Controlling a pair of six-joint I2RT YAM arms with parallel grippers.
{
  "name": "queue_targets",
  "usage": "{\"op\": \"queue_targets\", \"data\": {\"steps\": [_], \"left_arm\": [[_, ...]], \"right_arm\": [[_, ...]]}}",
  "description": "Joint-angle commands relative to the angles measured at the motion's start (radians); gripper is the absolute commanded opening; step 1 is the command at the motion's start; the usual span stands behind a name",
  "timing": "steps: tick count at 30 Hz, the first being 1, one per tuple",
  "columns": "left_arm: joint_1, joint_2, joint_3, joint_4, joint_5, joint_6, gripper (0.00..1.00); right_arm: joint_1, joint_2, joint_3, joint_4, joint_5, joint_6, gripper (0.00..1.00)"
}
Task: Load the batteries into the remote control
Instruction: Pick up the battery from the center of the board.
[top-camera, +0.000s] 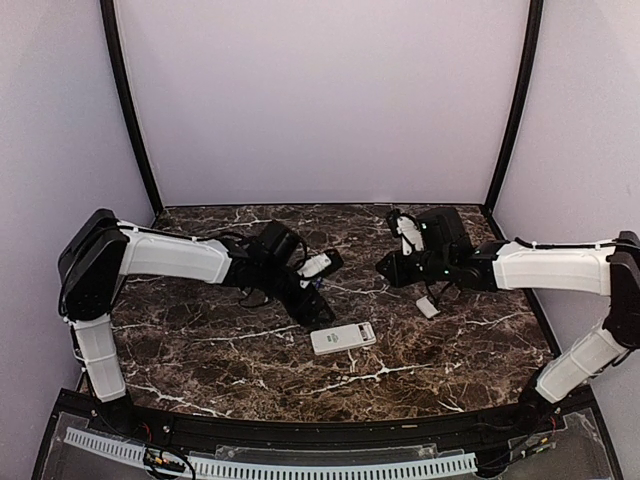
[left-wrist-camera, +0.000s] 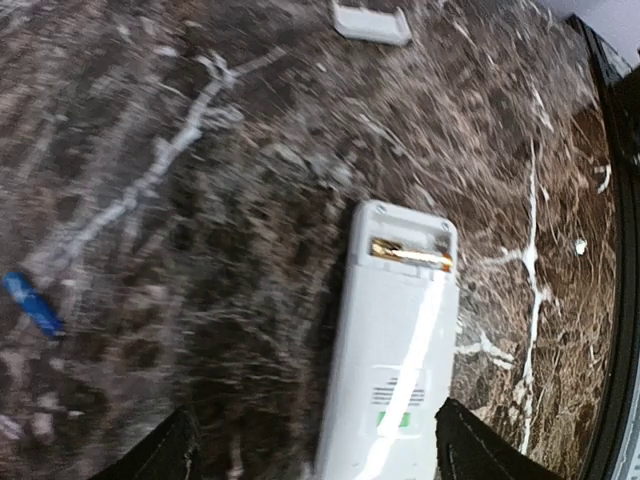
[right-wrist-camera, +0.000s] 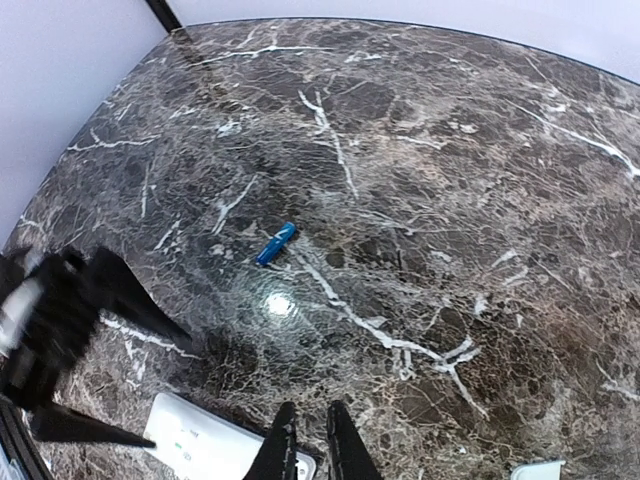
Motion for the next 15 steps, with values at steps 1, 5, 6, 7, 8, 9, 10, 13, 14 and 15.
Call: {"op": "queue_targets", "data": {"steps": [1, 5, 6, 7, 8, 9, 10, 13, 14, 15], "left_arm": [[0.104, -0.094, 0.104, 0.005, -0.032, -0.150, 0.83], [0.132, 0.020, 0.271, -0.123, -0.265, -0.192, 0.85], [0.134, 0.085, 0.358, -0.202, -0.296, -0.197, 0.86], [0.136, 0.116, 0.400, -0.242, -0.335, -0.209, 0.86], [0.136, 0.176, 0.478, -0.312, -0.343, -0.212, 0.87], [0.136, 0.199, 0.506, -0.336, -0.349, -0.214, 0.88], [0.136, 0.236, 0.545, -0.366, -0.368, -0.214, 0.89], [0.136, 0.284, 0.572, -0.392, -0.431, -0.207, 0.91], [0.136, 0.305, 0.582, -0.407, -0.440, -0.205, 0.90], [0.136, 0.315, 0.587, -0.416, -0.448, -0.203, 0.90]], "right_arm": [[-0.012, 0.028, 0.041, -0.074, 0.035, 0.023, 0.14], [-0.014, 0.012, 0.039, -0.096, 0.070, 0.047, 0.20], [-0.014, 0.002, 0.036, -0.102, 0.075, 0.051, 0.22], [-0.014, -0.008, 0.030, -0.105, 0.078, 0.054, 0.23], [-0.014, -0.019, 0.022, -0.106, 0.080, 0.057, 0.23], [-0.014, -0.032, 0.016, -0.107, 0.082, 0.061, 0.24], [-0.014, -0.044, 0.003, -0.108, 0.085, 0.065, 0.24], [-0.016, -0.067, -0.024, -0.107, 0.085, 0.074, 0.25], [-0.016, -0.070, -0.032, -0.107, 0.083, 0.076, 0.25], [-0.016, -0.070, -0.038, -0.106, 0.081, 0.080, 0.25]]}}
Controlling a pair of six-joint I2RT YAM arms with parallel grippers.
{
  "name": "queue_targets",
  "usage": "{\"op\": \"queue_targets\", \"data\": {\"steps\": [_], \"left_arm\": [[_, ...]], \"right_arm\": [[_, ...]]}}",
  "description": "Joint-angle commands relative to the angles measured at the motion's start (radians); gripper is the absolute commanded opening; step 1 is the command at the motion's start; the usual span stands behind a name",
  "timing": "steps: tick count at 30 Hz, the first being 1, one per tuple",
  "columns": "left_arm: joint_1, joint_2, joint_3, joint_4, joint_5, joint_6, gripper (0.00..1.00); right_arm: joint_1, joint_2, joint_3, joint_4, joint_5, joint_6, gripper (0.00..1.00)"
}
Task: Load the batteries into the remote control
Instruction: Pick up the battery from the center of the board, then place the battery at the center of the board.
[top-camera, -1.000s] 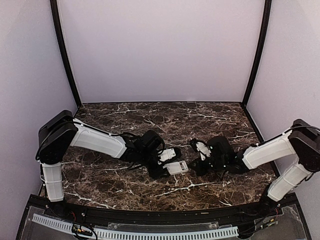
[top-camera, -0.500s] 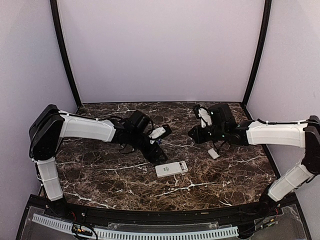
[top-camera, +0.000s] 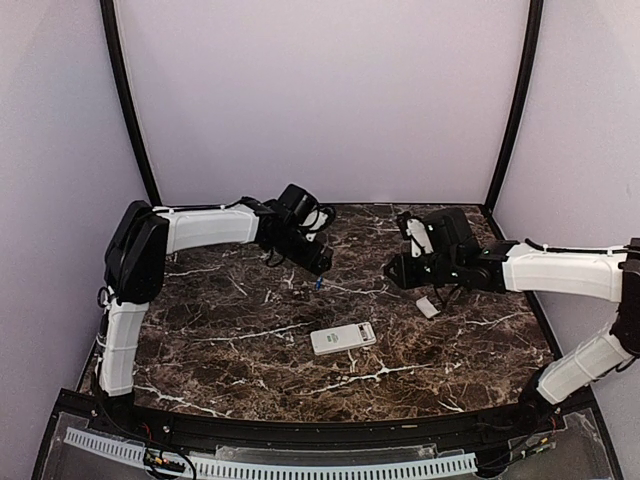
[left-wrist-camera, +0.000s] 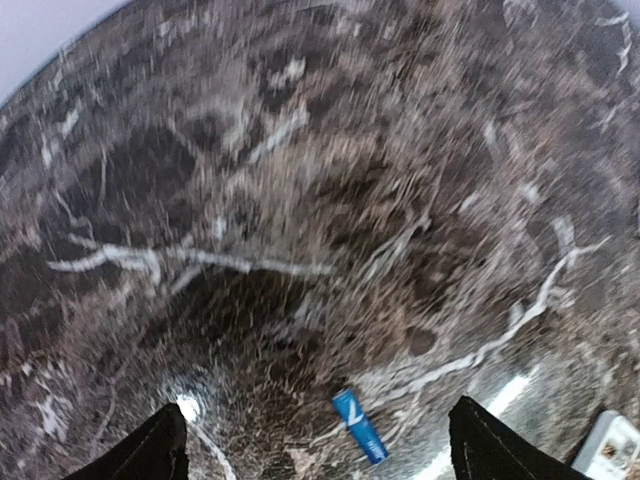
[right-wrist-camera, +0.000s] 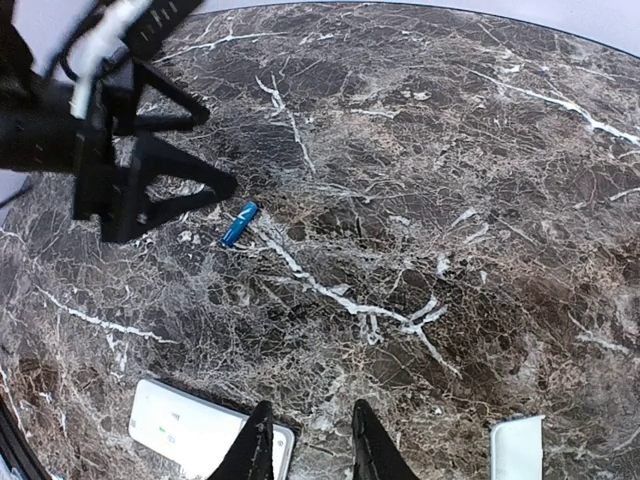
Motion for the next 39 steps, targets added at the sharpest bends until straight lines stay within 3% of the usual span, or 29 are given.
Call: {"op": "queue_targets", "data": {"steps": [1, 13, 17, 21, 22, 31, 35, 39], "left_arm": [[-0.005, 0.070, 0.030, -0.188, -0.101, -0.011, 0.89], [-0.005, 0.154, 0.027, -0.216, -0.026, 0.002, 0.62], [-0.005, 0.155, 0.022, -0.253, -0.017, 0.023, 0.38], [-0.005, 0.153, 0.019, -0.295, 0.056, 0.060, 0.04], [-0.005, 0.151, 0.017, -0.296, 0.081, 0.083, 0.02], [-0.084, -0.017, -0.095, -0.174, 0.099, 0.349, 0.00], [-0.175, -0.131, -0.178, -0.095, 0.194, 0.526, 0.00], [-0.299, -0.135, -0.150, -0.153, 0.328, 0.677, 0.00]], "right_arm": [[-0.003, -0.029, -0.042, -0.002, 0.011, 0.029, 0.25], [-0.003, -0.041, -0.068, 0.001, 0.010, 0.045, 0.25], [-0.003, -0.057, -0.070, -0.003, 0.023, 0.035, 0.25], [-0.003, -0.061, -0.066, -0.015, 0.033, 0.029, 0.25], [-0.004, -0.064, -0.065, -0.020, 0.034, 0.028, 0.25], [-0.016, -0.141, -0.041, -0.136, 0.036, 0.014, 0.26], [-0.052, -0.202, 0.002, -0.267, 0.018, 0.015, 0.28], [-0.077, -0.245, 0.035, -0.380, 0.017, 0.024, 0.28]]}}
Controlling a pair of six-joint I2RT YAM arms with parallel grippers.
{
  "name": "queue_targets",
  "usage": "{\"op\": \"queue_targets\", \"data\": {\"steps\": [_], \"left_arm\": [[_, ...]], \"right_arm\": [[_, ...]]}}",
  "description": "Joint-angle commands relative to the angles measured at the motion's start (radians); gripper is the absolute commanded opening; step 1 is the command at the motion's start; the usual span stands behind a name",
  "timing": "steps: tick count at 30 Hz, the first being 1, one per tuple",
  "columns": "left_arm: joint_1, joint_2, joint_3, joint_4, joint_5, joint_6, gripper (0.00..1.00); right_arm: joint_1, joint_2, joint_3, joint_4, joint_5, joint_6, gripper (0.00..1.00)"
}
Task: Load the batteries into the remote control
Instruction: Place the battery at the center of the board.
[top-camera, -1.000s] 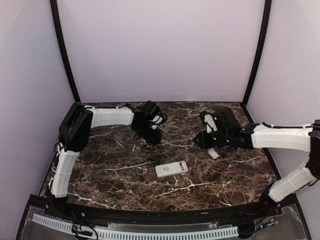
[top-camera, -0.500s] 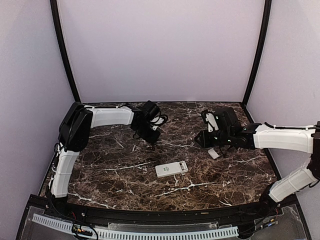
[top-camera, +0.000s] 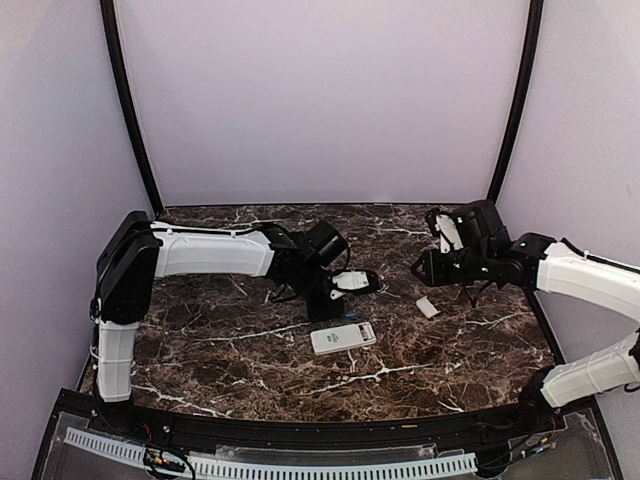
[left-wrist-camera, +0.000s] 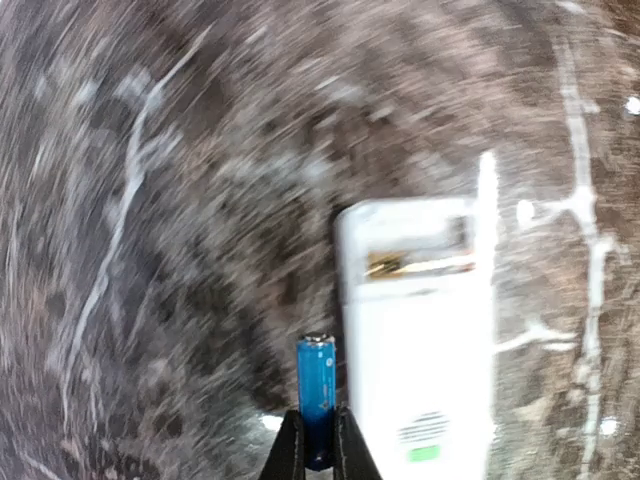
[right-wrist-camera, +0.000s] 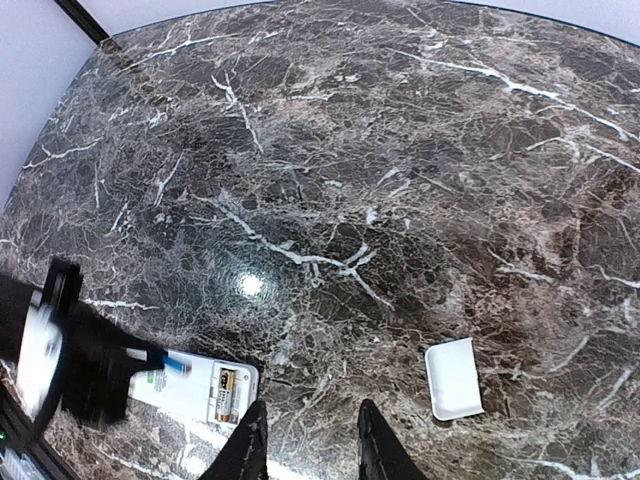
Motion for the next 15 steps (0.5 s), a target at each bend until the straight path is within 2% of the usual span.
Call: {"op": "queue_targets", "data": {"steps": [1, 5, 10, 15], "left_arm": [[-0.111, -0.057, 0.041, -0.041, 0.185, 0.215, 0.00], [-0.155, -0.042, 0.055, -0.083, 0.313, 0.247, 0.00], [-0.213, -0.013, -0.006, -0.103, 0.216, 0.374, 0.03], [-0.261, -0.001, -0.061, -0.078, 0.091, 0.434, 0.04]], "right_arm": [[-0.028, -0.056, 0.051, -0.154, -0.004, 0.004, 0.29], [-0.032, -0.075, 0.032, -0.153, -0.034, 0.005, 0.29], [-0.032, -0.054, 0.031, -0.147, -0.081, 0.002, 0.29], [-0.034, -0.045, 0.029, -0.124, -0.116, 0.001, 0.29]]}}
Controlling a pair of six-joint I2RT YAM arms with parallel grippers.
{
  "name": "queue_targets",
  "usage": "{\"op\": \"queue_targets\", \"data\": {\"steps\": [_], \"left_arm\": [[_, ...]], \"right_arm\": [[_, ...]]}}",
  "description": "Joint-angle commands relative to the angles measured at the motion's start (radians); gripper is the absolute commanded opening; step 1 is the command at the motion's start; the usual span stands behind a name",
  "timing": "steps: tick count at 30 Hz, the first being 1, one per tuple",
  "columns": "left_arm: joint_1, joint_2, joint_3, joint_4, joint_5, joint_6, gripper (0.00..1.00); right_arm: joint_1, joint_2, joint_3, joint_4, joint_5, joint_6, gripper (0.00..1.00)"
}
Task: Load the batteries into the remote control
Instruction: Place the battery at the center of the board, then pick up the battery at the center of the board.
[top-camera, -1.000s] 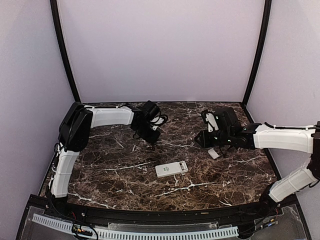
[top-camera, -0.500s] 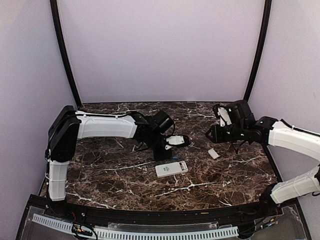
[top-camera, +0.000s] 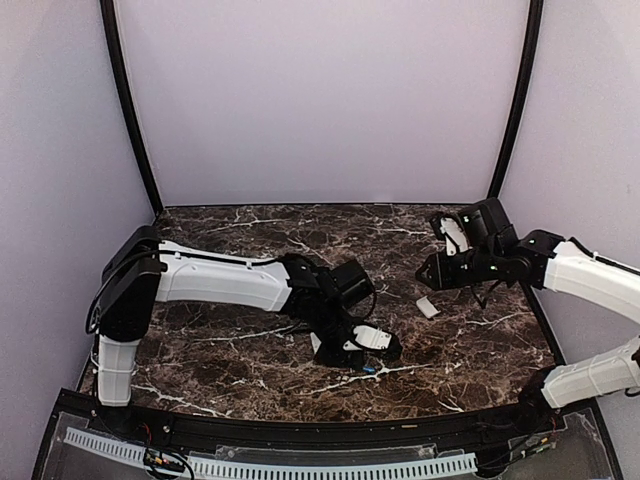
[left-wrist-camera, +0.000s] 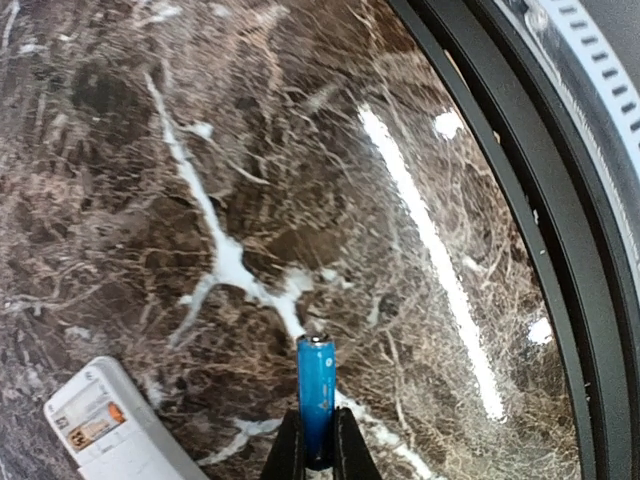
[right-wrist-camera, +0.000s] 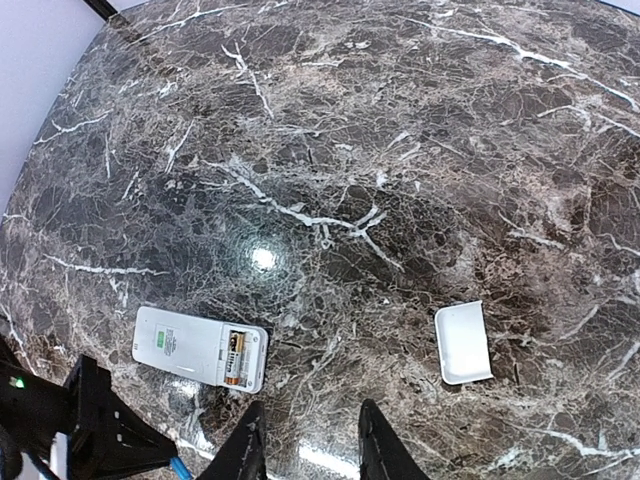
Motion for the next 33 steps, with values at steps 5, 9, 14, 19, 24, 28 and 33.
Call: {"op": "queue_targets", "data": {"steps": [5, 9, 14, 19, 24, 28, 33], "left_arm": [[-0.061, 0.038, -0.075, -0.032, -0.154, 0.137, 0.12], [-0.075, 0.041, -0.104, -0.013, -0.179, 0.148, 0.33], [-0.080, 0.033, -0.102, 0.006, -0.218, 0.140, 0.56], [-0.079, -0.010, -0.047, 0.003, -0.256, 0.078, 0.65], [-0.060, -0.074, 0.019, -0.062, -0.154, -0.013, 0.89], [-0.023, -0.176, -0.051, 0.019, -0.057, -0.099, 0.92], [0.153, -0.340, -0.198, 0.257, 0.113, -0.420, 0.93]], "right_arm": [[-0.004, 0.008, -0.007, 0.015, -0.068, 0.011, 0.29], [-0.004, -0.023, -0.034, 0.029, -0.068, 0.030, 0.29], [-0.004, -0.056, -0.061, 0.025, -0.069, 0.044, 0.29], [-0.004, -0.075, -0.066, 0.008, -0.086, 0.035, 0.30], [-0.003, -0.055, -0.051, -0.011, -0.156, 0.006, 0.31], [-0.003, -0.034, -0.035, -0.041, -0.229, -0.028, 0.33], [0.030, 0.004, -0.041, -0.034, -0.295, -0.052, 0.37]]}}
